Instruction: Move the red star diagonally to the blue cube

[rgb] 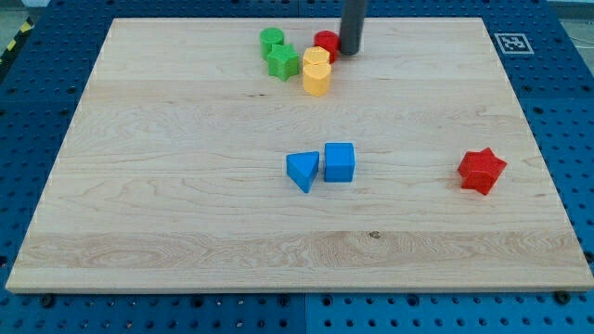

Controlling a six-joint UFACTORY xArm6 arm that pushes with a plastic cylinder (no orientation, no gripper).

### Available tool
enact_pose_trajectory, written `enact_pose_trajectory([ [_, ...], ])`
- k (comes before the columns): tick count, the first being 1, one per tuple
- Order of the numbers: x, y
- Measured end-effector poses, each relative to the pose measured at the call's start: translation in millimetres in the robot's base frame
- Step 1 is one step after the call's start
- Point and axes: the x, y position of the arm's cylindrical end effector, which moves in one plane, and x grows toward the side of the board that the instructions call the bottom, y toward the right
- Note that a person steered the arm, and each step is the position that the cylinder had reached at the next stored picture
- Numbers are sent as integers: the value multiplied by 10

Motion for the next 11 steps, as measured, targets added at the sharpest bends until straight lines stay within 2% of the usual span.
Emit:
enact_pose_trajectory([
  [1, -46, -121],
  [2, -66, 248],
  [3, 253, 913],
  [4, 945, 1573],
  [5, 1606, 1992],
  [6, 2011, 2196],
  [7, 2455, 2158],
  [8, 2608, 1755],
  [10, 1772, 928],
  [11, 1522, 820],
])
